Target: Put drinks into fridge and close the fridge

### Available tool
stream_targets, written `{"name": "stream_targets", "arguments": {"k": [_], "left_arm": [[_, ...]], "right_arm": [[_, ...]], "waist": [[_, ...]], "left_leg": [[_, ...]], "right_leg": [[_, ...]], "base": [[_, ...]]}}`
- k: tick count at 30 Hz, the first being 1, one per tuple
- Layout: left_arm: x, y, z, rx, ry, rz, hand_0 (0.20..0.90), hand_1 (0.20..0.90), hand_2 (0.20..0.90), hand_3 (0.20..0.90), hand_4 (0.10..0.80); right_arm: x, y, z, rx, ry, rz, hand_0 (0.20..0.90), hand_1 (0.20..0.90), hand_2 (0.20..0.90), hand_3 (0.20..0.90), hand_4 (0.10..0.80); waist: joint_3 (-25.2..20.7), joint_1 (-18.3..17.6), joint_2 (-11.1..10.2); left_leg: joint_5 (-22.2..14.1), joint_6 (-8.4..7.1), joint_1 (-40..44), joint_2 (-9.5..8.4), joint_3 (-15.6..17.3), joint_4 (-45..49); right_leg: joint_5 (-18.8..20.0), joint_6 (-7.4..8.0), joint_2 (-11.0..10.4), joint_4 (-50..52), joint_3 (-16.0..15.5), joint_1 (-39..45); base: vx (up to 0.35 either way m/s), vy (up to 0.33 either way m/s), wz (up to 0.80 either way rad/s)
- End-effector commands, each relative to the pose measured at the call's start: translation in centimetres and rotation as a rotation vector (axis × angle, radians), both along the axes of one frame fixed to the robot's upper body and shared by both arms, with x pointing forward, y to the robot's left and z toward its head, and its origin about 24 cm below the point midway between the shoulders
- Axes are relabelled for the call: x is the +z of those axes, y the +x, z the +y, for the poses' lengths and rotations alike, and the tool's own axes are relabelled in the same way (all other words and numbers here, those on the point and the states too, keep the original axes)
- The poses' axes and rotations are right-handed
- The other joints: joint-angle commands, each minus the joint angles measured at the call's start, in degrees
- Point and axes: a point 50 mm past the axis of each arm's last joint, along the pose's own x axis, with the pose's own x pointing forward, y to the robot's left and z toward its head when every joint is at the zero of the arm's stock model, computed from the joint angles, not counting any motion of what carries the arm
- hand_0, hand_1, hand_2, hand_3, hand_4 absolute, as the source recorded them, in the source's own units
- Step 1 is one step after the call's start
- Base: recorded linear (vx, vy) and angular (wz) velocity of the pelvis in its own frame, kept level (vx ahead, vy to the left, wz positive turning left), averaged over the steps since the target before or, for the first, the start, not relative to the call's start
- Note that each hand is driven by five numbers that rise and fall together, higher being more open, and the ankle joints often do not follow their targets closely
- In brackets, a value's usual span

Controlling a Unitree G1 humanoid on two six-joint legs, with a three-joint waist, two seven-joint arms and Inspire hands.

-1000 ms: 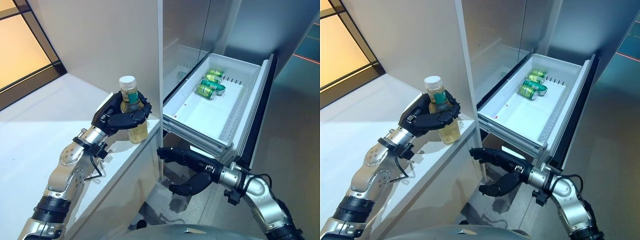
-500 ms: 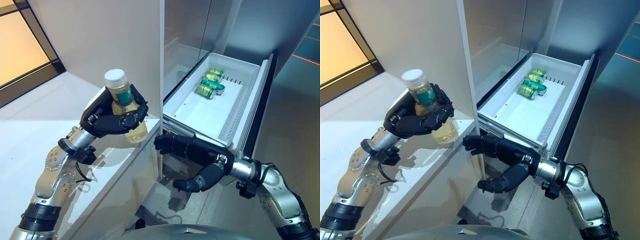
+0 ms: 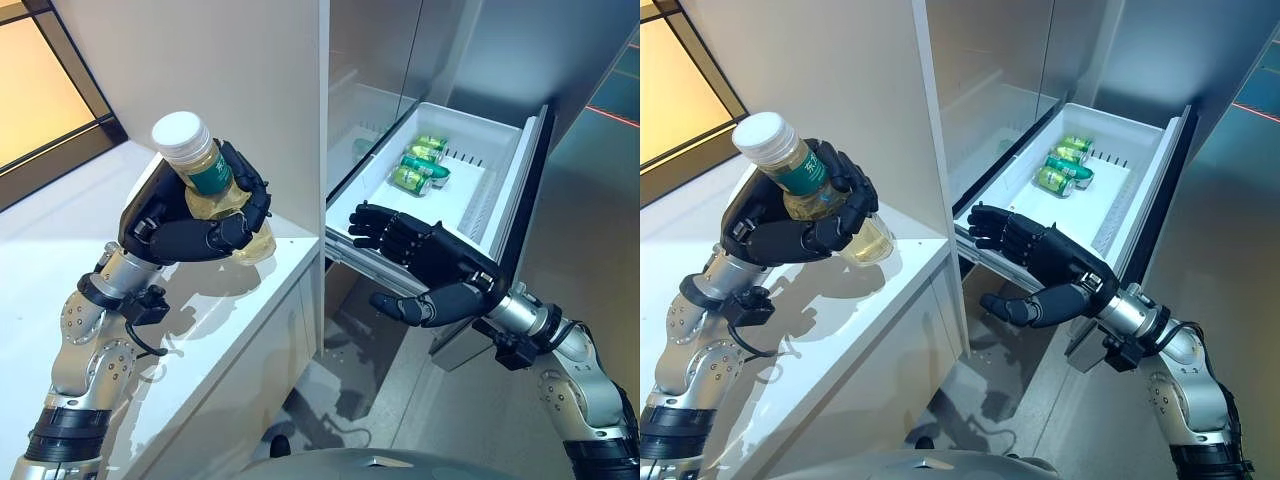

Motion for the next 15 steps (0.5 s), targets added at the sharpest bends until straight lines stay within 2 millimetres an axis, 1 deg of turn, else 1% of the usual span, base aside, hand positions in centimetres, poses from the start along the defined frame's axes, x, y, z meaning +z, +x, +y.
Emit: {"name": "stream_targets", "arguments": {"k": [1,5,7,10,15], "left_arm": [[6.1,-0.5,-1.9,-0.098,-0.015,-0.360,0.300,0.300,0.300,0.200,0.100],[6.1,-0.1,-3.3,-0.155,0.019,-0.346,0.300,0.300,0.300,0.200,0.100],[6.1,0.0,-3.9,-0.151,0.063,-0.360,0.300,0.300,0.300,0.200,0.100],[6.4,0.1,-4.4,-0.178,0.078,-0.360,0.300,0.300,0.300,0.200,0.100],[6.7,0.4,-5.4,-0.233,0.090,-0.355,0.300,0.300,0.300,0.200,0.100]], "right_arm": [[3.9,1.6,0.8,0.018,0.099,-0.174,0.900,0.900,0.900,0.900,0.800],[4.1,2.2,1.6,0.045,0.109,-0.146,0.900,0.900,0.900,0.900,0.800],[4.2,2.5,1.9,0.052,0.105,-0.124,0.900,0.900,0.900,0.900,0.800],[4.5,3.0,2.2,0.055,0.108,-0.102,0.900,0.900,0.900,0.900,0.800],[4.5,3.7,3.1,0.078,0.109,-0.058,0.900,0.900,0.900,0.900,0.800]], "waist": [[-5.7,0.2,0.5],[-5.6,0.6,0.4],[-5.5,0.8,0.5],[-5.5,1.1,0.3],[-5.6,1.5,0.1]], "left_leg": [[-7.2,3.55,2.5,-5.00,-1.3,0.1],[-7.2,3.52,2.5,-4.97,-1.4,0.1],[-7.3,3.53,2.6,-4.99,-1.5,0.1],[-7.3,3.59,2.7,-5.09,-1.8,0.1],[-7.3,3.61,2.7,-5.10,-1.9,0.1]], "right_leg": [[3.7,2.92,2.6,0.3,-2.5,-4.3],[3.8,2.93,2.6,0.2,-2.6,-4.1],[3.8,2.89,2.6,0.2,-2.7,-4.0],[3.7,2.86,2.6,0.2,-2.9,-3.9],[3.7,2.80,2.5,0.2,-3.3,-3.7]], "base": [[0.000,0.000,0.00],[0.000,0.000,0.00],[0.000,0.000,0.00],[0.000,0.000,0.00],[0.006,-0.007,0.03]]}}
